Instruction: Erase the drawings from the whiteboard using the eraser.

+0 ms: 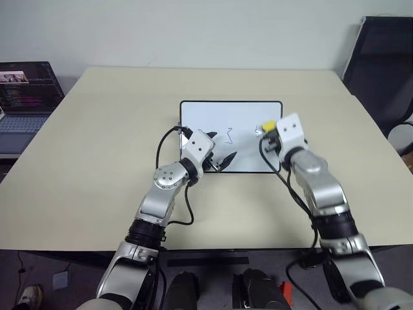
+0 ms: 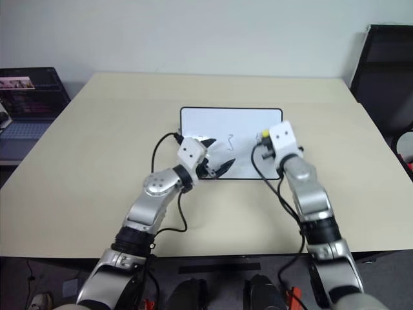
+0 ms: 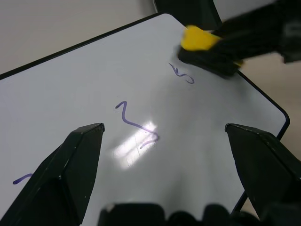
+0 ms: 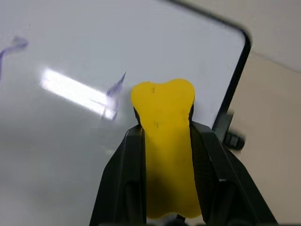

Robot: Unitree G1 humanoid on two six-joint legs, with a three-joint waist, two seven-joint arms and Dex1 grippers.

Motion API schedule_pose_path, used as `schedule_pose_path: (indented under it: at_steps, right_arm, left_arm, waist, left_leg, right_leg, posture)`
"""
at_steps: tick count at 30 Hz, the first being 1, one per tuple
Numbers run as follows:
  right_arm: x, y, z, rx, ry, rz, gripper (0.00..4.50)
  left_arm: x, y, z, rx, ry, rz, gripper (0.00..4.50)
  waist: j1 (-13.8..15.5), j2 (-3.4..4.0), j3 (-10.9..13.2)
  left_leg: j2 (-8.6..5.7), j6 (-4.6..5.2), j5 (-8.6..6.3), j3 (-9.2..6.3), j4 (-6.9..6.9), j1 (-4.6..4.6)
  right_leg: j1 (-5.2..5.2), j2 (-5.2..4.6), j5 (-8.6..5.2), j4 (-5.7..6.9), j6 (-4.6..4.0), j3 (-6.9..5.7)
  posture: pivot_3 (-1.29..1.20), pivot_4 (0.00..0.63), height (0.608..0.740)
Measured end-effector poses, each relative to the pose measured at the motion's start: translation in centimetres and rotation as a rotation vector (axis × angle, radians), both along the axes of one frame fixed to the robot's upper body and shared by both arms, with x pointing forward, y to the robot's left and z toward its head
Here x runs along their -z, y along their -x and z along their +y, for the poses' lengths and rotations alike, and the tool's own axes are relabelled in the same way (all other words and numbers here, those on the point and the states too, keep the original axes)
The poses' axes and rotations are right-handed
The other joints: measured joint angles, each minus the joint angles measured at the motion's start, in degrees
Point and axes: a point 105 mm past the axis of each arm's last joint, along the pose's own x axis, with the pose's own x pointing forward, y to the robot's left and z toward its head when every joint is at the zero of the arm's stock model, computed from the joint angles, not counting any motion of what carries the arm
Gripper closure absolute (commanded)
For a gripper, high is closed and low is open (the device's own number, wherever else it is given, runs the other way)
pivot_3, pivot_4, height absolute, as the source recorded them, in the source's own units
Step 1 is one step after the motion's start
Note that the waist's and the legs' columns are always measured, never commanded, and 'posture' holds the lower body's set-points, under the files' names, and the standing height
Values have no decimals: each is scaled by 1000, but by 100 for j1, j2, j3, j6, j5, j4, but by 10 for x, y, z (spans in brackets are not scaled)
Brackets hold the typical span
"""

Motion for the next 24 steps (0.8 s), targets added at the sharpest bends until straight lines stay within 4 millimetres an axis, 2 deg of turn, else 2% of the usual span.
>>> schedule_pose_path:
  at_steps: [2, 3, 7, 10, 16, 24]
  right_arm:
    - [-19, -6, 7, -15, -11, -60, 3549]
    - [-22, -7, 10, -21, -14, -66, 3549]
    - [-1, -12, 15, -34, -4, 4, 3549]
    - [5, -10, 18, -51, 35, 25, 3549]
    - [30, 7, 22, -86, 87, 97, 3549]
    - [52, 30, 16, -80, 86, 168, 3549]
  left_arm:
    - [0, 0, 1, -2, -1, -1, 0]
    - [0, 0, 1, -2, -1, -2, 0]
    - [0, -1, 2, -8, -3, -2, 0]
    - [1, 0, 4, -14, -5, -1, 0]
    - [3, 0, 8, -31, -4, 2, 0]
    - [2, 0, 10, -40, -4, -3, 0]
  waist:
    - [4, -1, -1]
    - [8, 0, -1]
    - [43, 0, 0]
    - [53, 0, -1]
    - [56, -2, -5]
    - [71, -4, -7]
  left_leg:
    - [1, -1, -2, 0, -18, 0]
    - [2, -2, -2, 0, -25, -3]
    - [8, -3, -3, -2, -25, -29]
    - [3, -3, -3, -3, -21, -28]
    - [3, 0, 0, -3, -15, 2]
    - [3, 2, 2, -3, -11, 4]
  right_leg:
    - [0, -3, 0, -5, -1, -4]
    - [-3, -6, -1, -9, -1, -4]
    - [-23, -24, -4, -12, -1, -9]
    - [-22, -34, -4, -8, 3, -7]
    - [6, -28, -5, 0, 4, -11]
    - [8, -26, -6, 0, 6, -9]
  posture:
    - [0, 150, 740]
    - [0, 150, 740]
    - [0, 150, 740]
    - [0, 150, 740]
    - [0, 150, 740]
    - [0, 150, 740]
